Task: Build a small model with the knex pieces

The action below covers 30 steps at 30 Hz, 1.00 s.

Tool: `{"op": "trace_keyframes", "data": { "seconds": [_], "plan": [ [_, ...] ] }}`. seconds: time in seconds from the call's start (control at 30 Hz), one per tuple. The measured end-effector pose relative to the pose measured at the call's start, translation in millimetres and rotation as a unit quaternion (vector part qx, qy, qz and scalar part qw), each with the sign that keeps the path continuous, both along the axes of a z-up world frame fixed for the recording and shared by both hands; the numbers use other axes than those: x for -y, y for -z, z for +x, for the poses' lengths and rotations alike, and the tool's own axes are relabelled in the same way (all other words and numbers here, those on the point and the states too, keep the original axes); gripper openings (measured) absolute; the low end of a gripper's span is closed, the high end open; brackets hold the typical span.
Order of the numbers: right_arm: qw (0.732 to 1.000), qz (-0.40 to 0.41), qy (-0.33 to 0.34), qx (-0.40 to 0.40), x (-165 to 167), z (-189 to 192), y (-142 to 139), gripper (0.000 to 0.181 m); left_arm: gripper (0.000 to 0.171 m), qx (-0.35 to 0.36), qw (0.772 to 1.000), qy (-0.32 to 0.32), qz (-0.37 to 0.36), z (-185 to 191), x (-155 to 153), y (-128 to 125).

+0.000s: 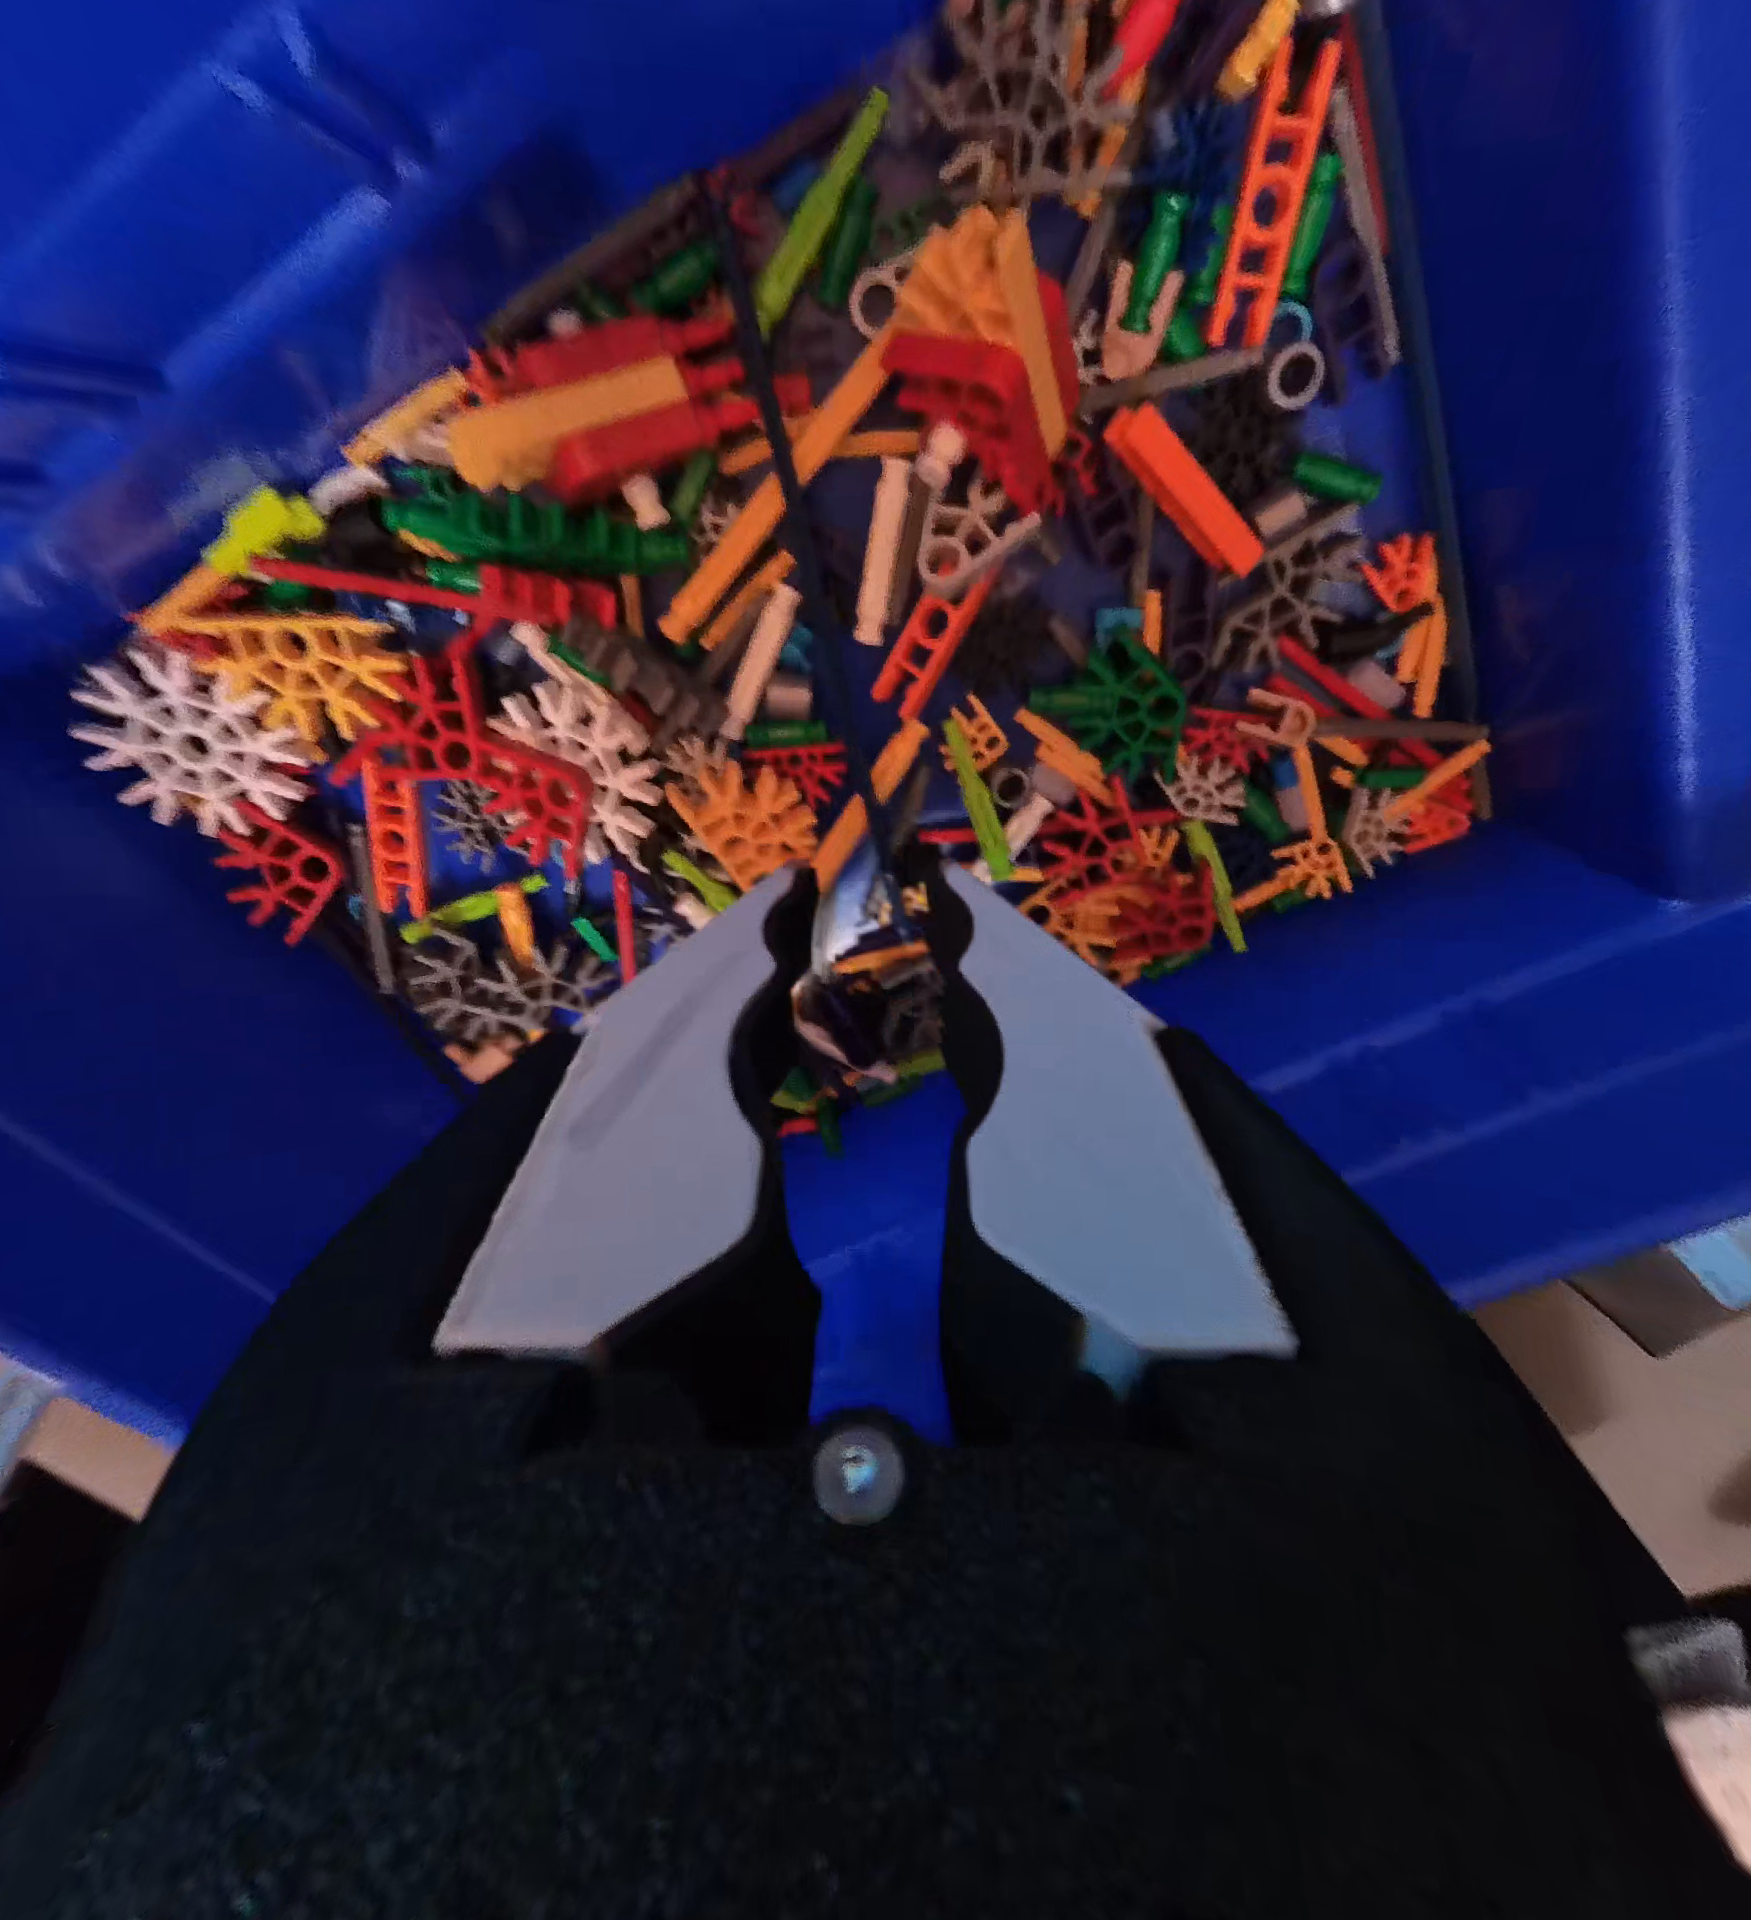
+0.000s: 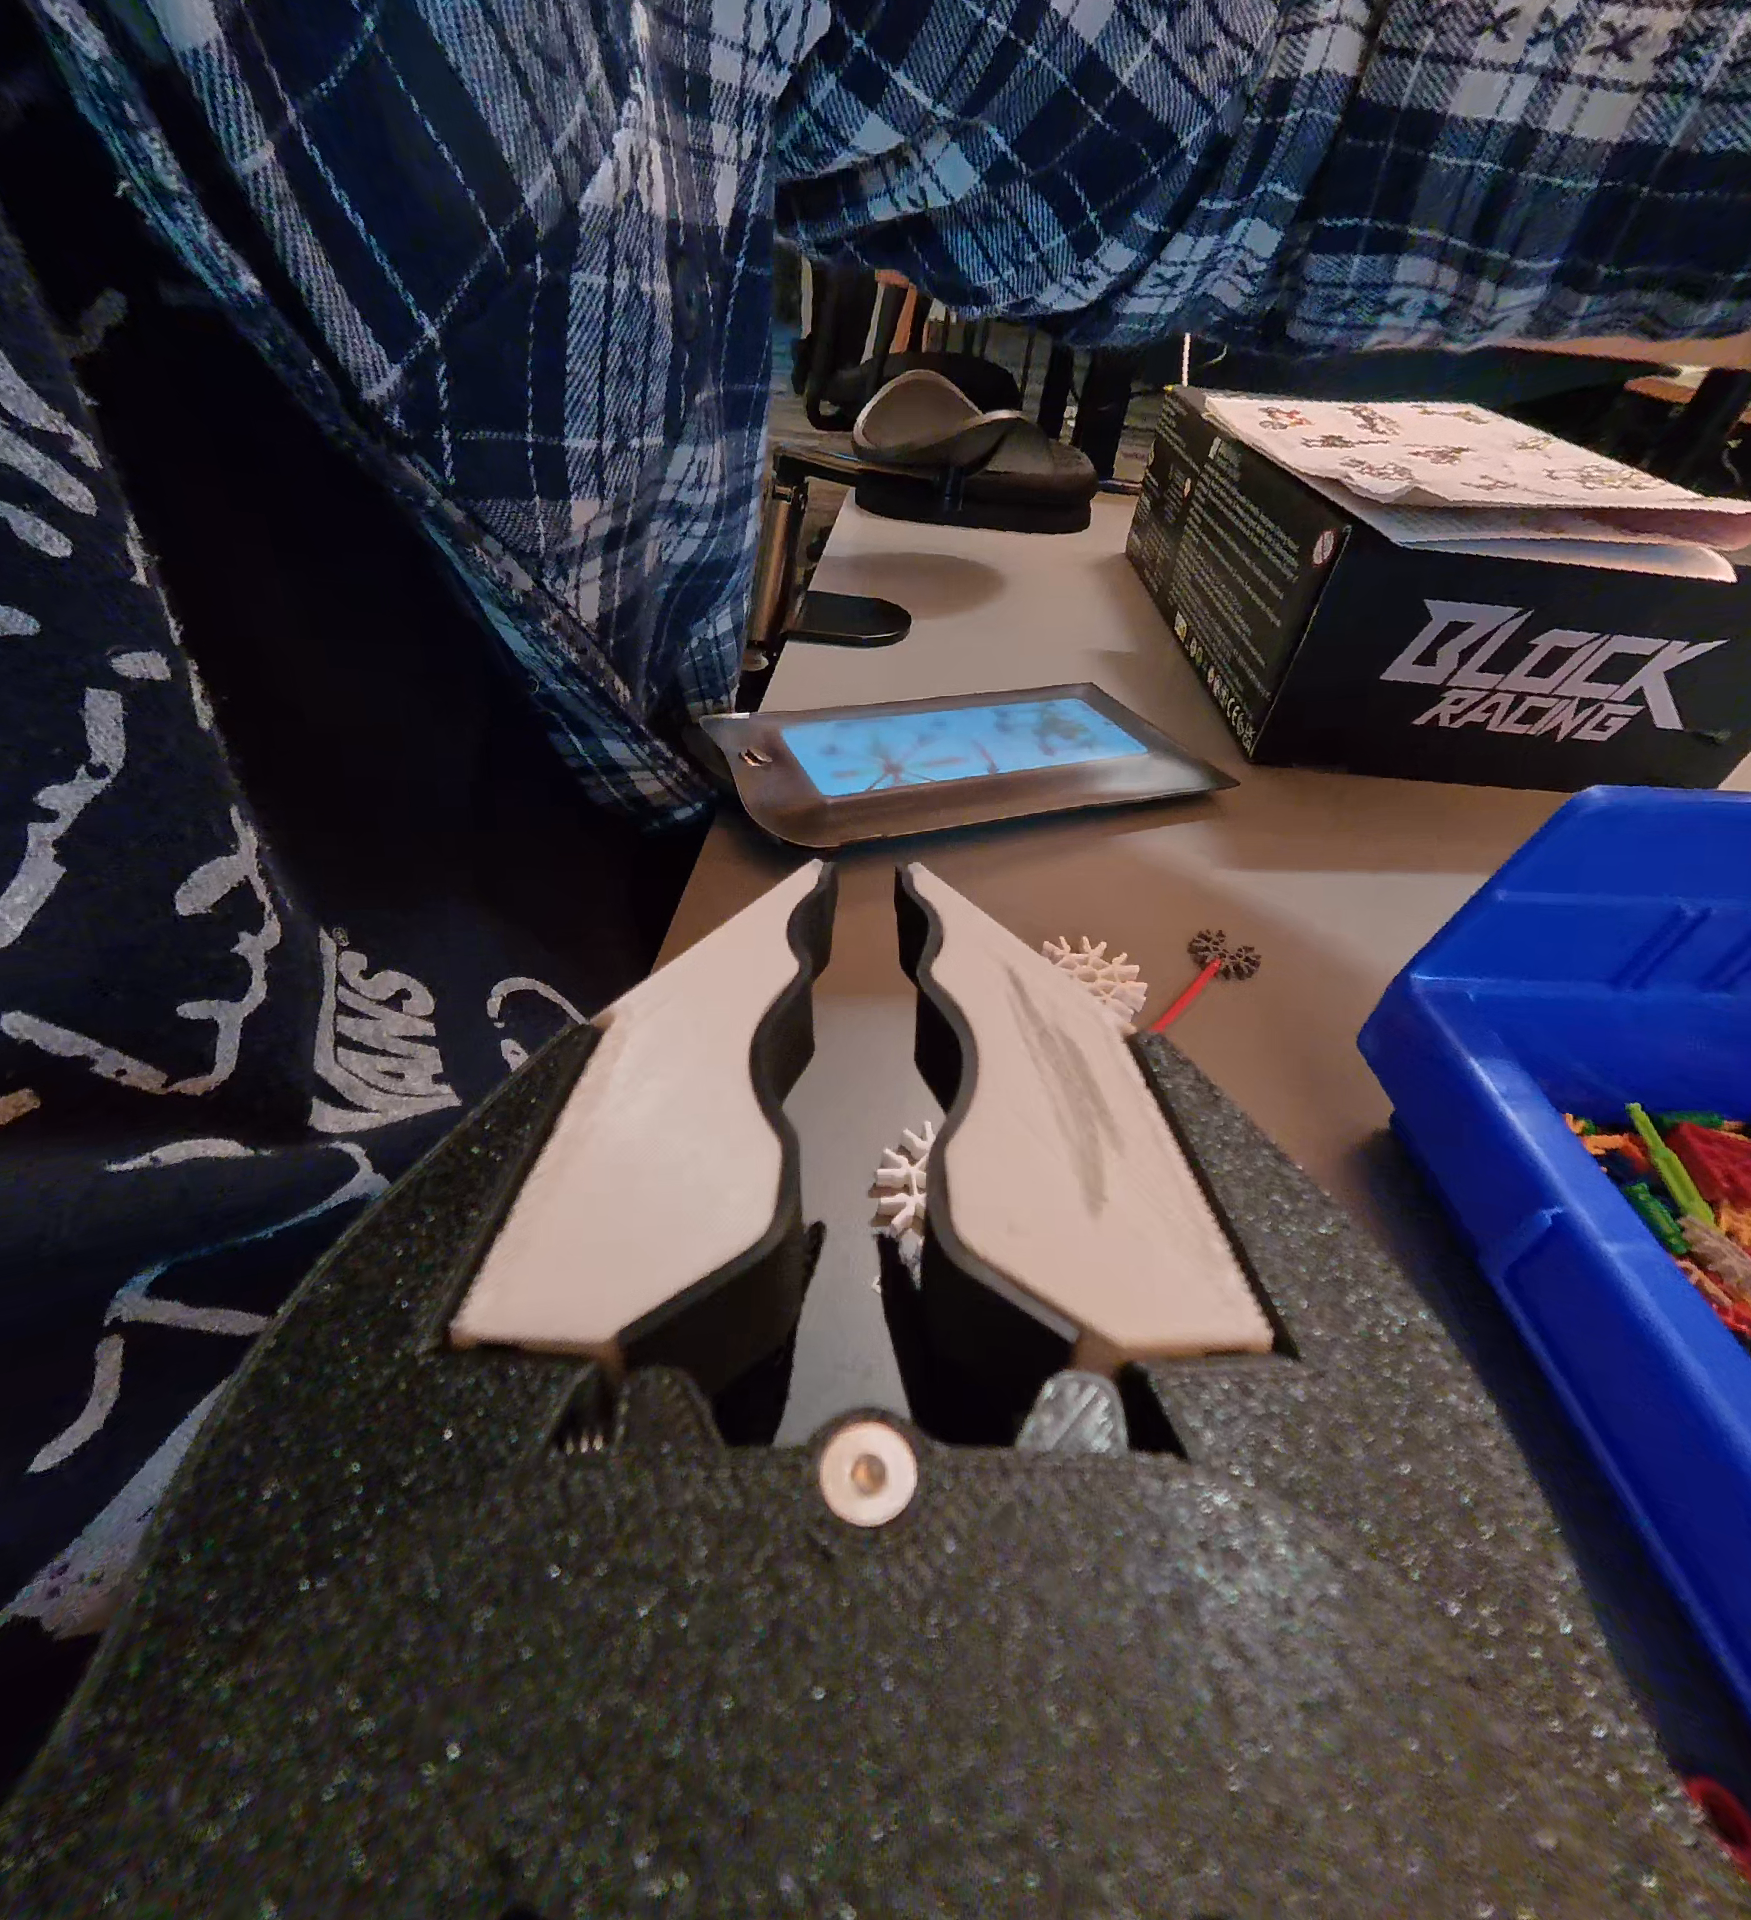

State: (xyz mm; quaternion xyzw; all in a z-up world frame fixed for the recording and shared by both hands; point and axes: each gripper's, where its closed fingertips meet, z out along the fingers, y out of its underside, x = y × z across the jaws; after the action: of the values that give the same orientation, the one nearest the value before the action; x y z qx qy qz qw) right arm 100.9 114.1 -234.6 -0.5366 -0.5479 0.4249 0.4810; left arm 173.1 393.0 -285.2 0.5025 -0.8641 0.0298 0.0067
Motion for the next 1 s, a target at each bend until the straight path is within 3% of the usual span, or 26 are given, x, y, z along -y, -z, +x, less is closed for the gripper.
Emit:
{"op": "trace_keyframes", "data": {
  "seconds": [0.2,0.4,0.43,0.53,0.63,0.77,1.0],
  "plan": [
    [1.0,0.0,-0.002,0.002,1,-1,1,0.011,0.039,-0.124,0.992,0.001,-0.015,-45,18,11],
    [1.0,0.0,0.001,0.002,0,0,1,0.011,0.048,-0.174,0.981,0.044,0.073,-52,8,33],
    [1.0,0.0,0.001,0.002,-1,0,1,0.011,0.053,-0.172,0.981,0.046,0.075,-50,8,36],
    [1.0,0.001,-0.001,0.002,0,0,1,0.011,0.029,-0.148,0.983,0.044,0.098,-38,-2,41],
    [1.0,0.001,-0.001,0.002,1,0,0,0.011,0.021,-0.086,0.992,0.03,0.09,-13,-5,39],
    [1.0,0.001,0.0,0.0,1,0,0,0.011,0.017,-0.013,0.994,0.015,0.108,16,-18,28],
    [1.0,0.0,-0.004,0.001,2,0,0,0.011,0.018,0.011,0.994,-0.009,0.108,14,-32,8]
  ]
}}
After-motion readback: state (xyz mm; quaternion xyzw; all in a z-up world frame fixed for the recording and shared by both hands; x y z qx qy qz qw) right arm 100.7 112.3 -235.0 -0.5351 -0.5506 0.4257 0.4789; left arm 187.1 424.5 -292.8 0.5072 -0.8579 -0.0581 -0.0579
